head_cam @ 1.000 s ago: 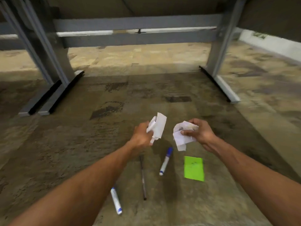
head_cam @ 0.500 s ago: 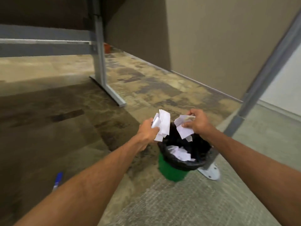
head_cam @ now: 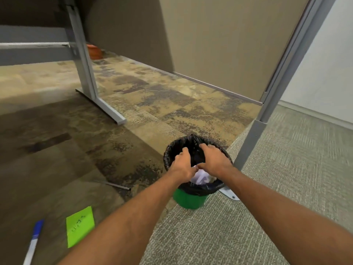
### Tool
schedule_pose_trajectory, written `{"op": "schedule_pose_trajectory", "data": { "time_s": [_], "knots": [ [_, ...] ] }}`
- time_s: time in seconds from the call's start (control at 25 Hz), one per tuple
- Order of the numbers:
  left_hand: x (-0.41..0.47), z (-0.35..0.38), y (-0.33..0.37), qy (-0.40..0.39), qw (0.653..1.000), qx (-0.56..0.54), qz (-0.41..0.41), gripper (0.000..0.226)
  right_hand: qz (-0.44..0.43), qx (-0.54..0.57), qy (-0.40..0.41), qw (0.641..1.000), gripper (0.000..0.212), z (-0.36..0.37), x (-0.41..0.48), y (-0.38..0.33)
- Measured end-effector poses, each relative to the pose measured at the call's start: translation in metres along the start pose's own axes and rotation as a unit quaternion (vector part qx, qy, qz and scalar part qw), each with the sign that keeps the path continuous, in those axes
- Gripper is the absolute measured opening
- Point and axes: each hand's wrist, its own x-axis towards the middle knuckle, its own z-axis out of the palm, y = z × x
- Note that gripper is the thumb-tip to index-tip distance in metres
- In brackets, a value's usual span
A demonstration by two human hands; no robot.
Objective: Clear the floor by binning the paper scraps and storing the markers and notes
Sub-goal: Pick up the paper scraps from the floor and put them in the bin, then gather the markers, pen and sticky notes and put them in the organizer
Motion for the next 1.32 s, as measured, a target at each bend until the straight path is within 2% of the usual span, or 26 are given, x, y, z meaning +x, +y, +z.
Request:
{"op": "schedule_pose_trajectory", "data": {
  "time_s": [0.12,0.24,0.56,0.96,1.2,1.32],
  "knots": [
    [-0.005,-0.013,-0.008,0.059,0.990,0.111,0.070,0.067,-0.050,-0.162,0.024,0.985,0.080,0.000,0.001,-0.003],
    [-0.016,-0.035,-0.032,0.126,0.973,0.181,0.069,0.072,-0.098,-0.188,0.053,0.976,0.078,0.000,0.002,-0.025],
    [-0.087,-0.087,-0.152,0.162,0.962,0.202,-0.081,0.072,-0.238,-0.139,0.092,0.957,0.071,0.031,-0.001,-0.147],
    [-0.232,-0.100,-0.297,0.164,0.930,0.195,-0.264,0.069,-0.362,-0.079,-0.022,0.928,0.070,0.139,-0.053,-0.281],
    [-0.303,-0.086,-0.350,0.168,0.908,0.161,-0.349,0.067,-0.399,-0.063,-0.082,0.911,0.065,0.201,-0.090,-0.328],
    [-0.329,-0.078,-0.369,0.169,0.898,0.150,-0.377,0.065,-0.449,-0.080,-0.093,0.885,0.056,0.226,-0.104,-0.347]
  ]
}}
